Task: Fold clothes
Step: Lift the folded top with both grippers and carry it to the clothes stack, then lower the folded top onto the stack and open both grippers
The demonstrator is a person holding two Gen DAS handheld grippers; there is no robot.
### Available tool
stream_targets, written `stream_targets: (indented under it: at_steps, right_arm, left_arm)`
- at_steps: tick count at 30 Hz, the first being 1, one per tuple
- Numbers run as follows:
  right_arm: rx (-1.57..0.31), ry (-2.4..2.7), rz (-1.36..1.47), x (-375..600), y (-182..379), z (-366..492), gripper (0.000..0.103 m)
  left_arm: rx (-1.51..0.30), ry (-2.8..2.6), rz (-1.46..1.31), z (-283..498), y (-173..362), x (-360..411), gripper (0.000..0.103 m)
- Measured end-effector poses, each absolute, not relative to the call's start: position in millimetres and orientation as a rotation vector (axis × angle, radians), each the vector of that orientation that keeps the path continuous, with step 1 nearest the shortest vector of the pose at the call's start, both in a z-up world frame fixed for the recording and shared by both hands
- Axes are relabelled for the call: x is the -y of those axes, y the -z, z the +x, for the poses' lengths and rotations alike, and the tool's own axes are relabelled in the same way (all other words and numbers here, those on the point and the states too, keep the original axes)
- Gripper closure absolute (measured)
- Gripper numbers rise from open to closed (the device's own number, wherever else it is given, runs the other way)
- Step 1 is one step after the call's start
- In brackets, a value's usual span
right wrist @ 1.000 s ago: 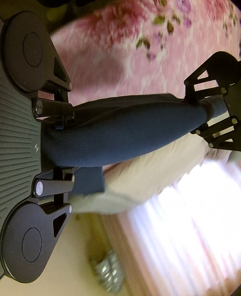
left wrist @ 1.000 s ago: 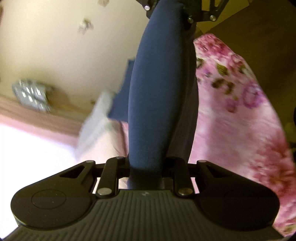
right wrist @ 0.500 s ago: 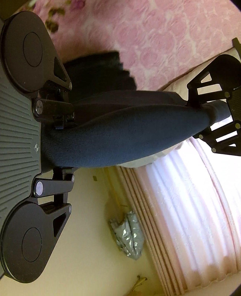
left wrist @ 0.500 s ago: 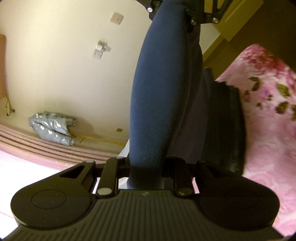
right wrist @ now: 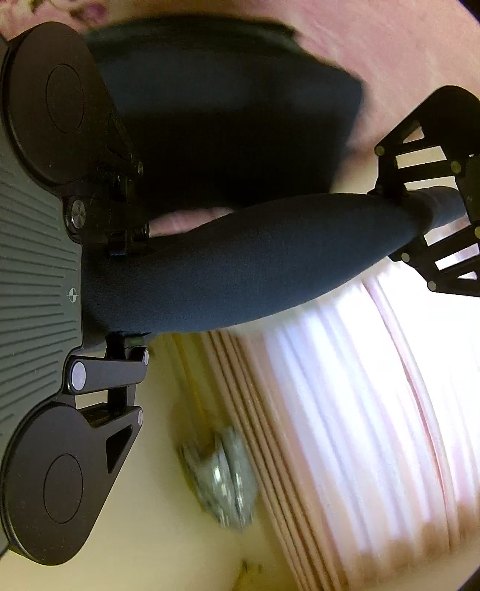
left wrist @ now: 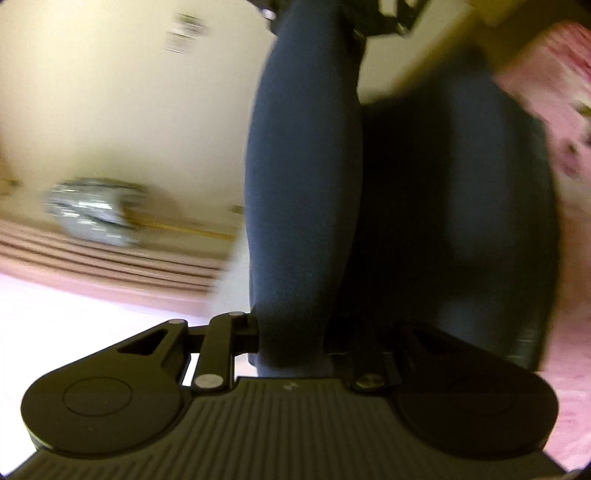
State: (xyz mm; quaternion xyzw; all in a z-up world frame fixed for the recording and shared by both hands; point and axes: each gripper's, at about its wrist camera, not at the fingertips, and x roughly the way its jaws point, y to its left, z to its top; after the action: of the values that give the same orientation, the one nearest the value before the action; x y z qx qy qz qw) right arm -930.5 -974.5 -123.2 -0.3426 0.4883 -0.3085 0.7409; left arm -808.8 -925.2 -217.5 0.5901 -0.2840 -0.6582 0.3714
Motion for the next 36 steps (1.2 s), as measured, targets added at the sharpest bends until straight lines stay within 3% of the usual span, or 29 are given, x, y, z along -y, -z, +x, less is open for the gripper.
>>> stream_targets:
  at_steps: [3, 6, 9, 12, 16, 21, 25, 31, 36]
  right_arm:
    - [-1.130, 0.600, -0.692, 963.8, 160.4, -937.3, 0.070]
    - [-1.110, 0.617, -0.699, 953.9, 168.1, -943.8, 0.066]
    - [-1.111, 0.644, -0.674, 955.5, 162.1, -947.9, 0.063]
    - [-1.113, 0.664, -0.661, 953.7, 159.0, -950.4, 0.062]
    - [-1.119, 0.673, -0.660, 946.4, 166.7, -945.9, 0.062]
    - [-1.058, 0.781, -0.615, 942.9, 165.0, -936.8, 0.065]
    - [-1.125, 0.751, -0.626, 938.0, 181.2, -929.0, 0.064]
    - [-1.174, 0.743, -0.643, 928.8, 182.0, -936.3, 0.053]
    - [-1.153, 0.757, -0.609, 906.3, 164.3, -937.0, 0.053]
  left_arm:
    - [0.764, 1.678, 1.519, -805.9, 246.3, 913.6, 0.077]
    - [0.728, 1.678, 1.503, -798.0, 240.8, 913.8, 0.074]
    - [0.721, 1.651, 1.504, -789.2, 231.4, 913.8, 0.061]
    - [0.707, 1.646, 1.509, -783.4, 230.4, 916.0, 0.060]
    - [0.697, 1.622, 1.527, -774.8, 229.4, 926.1, 0.088]
    - [0.655, 1.564, 1.489, -762.6, 221.9, 943.2, 0.089]
    - [0.673, 1.561, 1.548, -767.3, 241.5, 936.0, 0.089]
    - [0.598, 1.523, 1.560, -755.5, 233.7, 924.4, 0.083]
    - [0.507, 1.513, 1.543, -741.8, 208.5, 894.9, 0.081]
